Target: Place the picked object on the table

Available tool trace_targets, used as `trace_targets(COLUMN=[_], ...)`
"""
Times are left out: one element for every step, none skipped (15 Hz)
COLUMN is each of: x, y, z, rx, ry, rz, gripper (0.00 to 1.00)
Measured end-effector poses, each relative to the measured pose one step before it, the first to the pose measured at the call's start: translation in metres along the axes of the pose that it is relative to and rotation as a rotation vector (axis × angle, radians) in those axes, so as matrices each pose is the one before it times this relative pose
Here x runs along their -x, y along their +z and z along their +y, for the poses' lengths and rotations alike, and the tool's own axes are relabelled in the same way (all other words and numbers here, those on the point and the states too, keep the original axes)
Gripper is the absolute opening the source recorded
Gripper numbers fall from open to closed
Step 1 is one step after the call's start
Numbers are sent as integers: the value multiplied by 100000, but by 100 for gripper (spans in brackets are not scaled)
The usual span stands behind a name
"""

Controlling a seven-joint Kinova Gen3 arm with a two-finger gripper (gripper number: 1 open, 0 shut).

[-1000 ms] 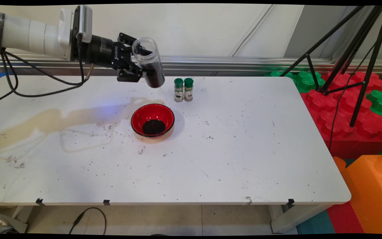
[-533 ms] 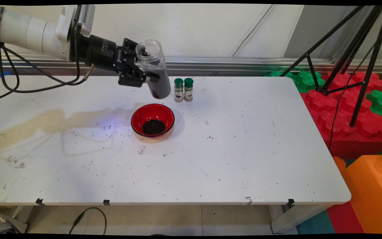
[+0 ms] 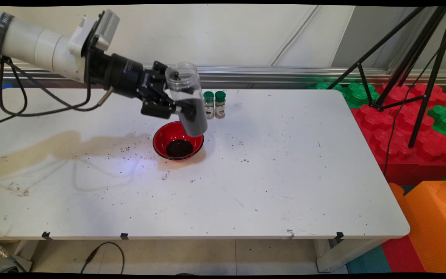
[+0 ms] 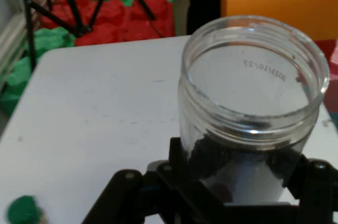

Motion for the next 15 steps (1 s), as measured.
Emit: trace_targets(x=[142, 115, 190, 298, 304, 294, 213, 326, 239, 353, 243, 370, 239, 366, 505], y=[303, 212, 327, 394, 415, 355, 240, 363, 223, 364, 250, 356, 232, 339, 413], z=[406, 266, 403, 481, 441, 390, 246, 371, 248, 362, 222, 333, 191, 304, 365], rx=[1554, 952, 1404, 1380, 1274, 1035, 644, 938, 545, 914, 587, 839, 525, 772, 751], ry=[-688, -393, -538, -518, -411, -415, -294, -371, -276, -306, -124, -187, -34, 35, -75], rz=[-39, -52, -112, -208, -311, -358, -249, -440, -328, -531, -387, -547, -348, -546, -773], gripper=[0, 0, 0, 0, 0, 0, 0, 0, 0, 0, 0, 0, 0, 0, 0])
